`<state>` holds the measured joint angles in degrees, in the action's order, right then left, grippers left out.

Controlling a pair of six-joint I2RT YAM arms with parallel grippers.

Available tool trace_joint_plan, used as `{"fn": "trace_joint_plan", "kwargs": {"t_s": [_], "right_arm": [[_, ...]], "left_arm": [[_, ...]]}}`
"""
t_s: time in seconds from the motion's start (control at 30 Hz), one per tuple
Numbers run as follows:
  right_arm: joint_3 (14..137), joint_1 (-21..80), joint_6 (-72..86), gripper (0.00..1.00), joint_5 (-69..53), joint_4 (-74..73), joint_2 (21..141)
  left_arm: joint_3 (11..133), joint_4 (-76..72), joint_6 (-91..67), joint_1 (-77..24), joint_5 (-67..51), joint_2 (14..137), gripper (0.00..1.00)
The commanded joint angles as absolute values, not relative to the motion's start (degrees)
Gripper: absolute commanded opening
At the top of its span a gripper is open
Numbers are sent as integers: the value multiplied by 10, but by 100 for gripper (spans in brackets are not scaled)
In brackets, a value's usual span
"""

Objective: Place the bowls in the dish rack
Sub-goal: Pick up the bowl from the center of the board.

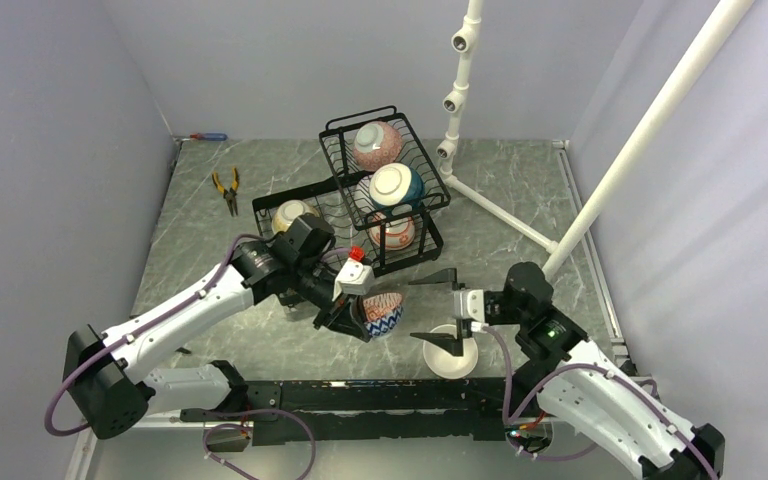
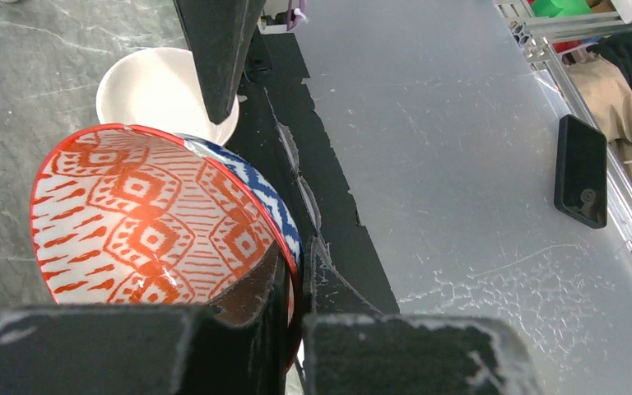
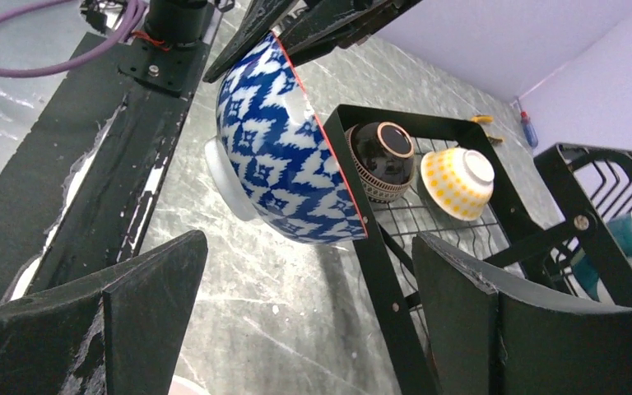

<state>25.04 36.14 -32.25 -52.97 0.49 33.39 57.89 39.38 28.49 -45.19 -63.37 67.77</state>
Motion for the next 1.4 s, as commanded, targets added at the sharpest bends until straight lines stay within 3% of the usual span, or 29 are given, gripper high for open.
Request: {"fn": "trace_joint_plan", "kwargs": {"t_s": [0.0, 0.6, 1.13, 1.37], "right_arm": [[284, 394, -386, 100, -509, 43, 367], [334, 499, -520, 99, -446, 19, 492], [337, 519, -522, 93, -434, 69, 532], [345, 523, -514, 81, -441, 77, 546]], "left_arm": [[619, 417, 320, -449, -643, 672, 3], [613, 422, 308, -449, -638, 659, 3], [587, 395, 307, -449, -642, 631, 3], [582, 388, 304, -449, -642, 630, 3]]}}
